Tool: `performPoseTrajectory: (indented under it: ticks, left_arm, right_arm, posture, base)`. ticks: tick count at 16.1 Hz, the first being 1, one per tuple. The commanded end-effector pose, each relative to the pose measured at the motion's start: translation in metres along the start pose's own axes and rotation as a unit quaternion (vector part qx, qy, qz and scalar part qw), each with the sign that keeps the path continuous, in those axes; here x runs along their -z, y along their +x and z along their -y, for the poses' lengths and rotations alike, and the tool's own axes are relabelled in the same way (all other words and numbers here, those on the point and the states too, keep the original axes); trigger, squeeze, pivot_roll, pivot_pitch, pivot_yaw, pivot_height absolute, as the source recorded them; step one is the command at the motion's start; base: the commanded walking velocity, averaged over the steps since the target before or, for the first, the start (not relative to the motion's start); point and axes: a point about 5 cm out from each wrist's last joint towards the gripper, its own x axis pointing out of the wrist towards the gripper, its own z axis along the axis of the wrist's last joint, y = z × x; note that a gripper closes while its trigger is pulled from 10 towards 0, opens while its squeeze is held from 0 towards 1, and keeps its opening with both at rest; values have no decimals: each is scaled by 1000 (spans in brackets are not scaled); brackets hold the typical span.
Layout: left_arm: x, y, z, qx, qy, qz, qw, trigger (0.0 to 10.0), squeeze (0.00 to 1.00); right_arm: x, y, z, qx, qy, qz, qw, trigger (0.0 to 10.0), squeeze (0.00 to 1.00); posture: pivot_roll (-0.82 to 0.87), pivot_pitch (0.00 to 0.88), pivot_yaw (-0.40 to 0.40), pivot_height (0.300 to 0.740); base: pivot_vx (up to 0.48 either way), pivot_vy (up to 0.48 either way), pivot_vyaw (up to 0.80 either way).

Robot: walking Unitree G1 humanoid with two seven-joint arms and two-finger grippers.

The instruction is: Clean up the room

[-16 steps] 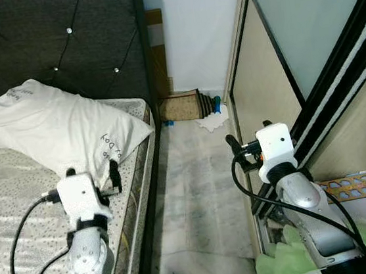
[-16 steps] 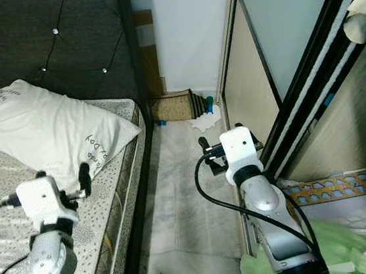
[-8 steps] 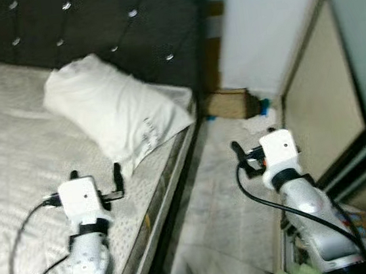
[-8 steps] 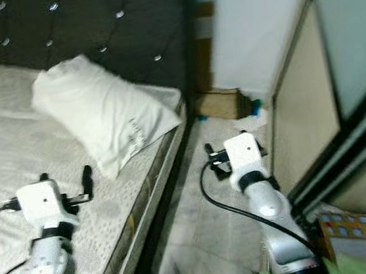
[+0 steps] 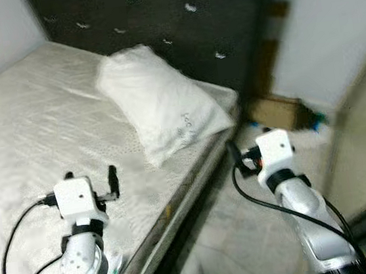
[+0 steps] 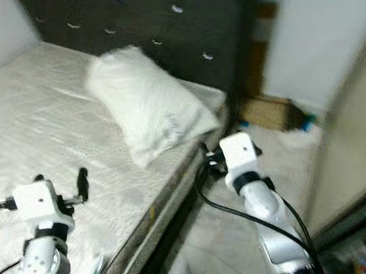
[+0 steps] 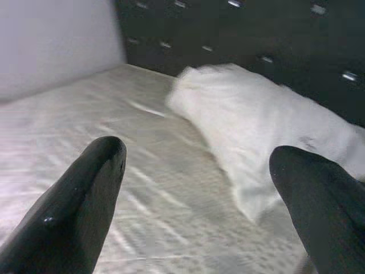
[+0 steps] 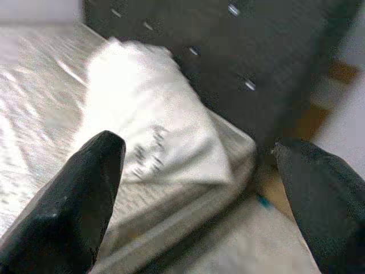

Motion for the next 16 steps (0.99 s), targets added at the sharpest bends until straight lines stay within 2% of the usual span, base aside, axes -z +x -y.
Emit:
performPoseTrajectory:
  ticks: [1,9,11,16]
  left_arm:
    - [2,-2,2,-2,0,-5,1000,10000,0]
    - [0,-3,4,3,-21,-9,1000,10000,0]
    - [-1,-3,5,4,-11,-9,1000,10000,0]
    - [1,-4,6,9,-21,-15,1000,10000,0]
  right_arm:
    - [3,1,3,2,1,-6,1000,10000,0]
    - [-1,-2,-4,-17,17,7,1000,10000,0]
    - [-1,-2,-6,-21,21,7,1000,10000,0]
    - [-3,-3,-9,-30,30,10,999,10000,0]
  posture:
    - [-90,108,22,740]
    - [-104,134,24,740]
    - [-103,139,25,740]
    - [-103,143,24,740]
  base:
    - [0,0,800]
    - [0,0,800]
    - [0,0,800]
    - [0,0,800]
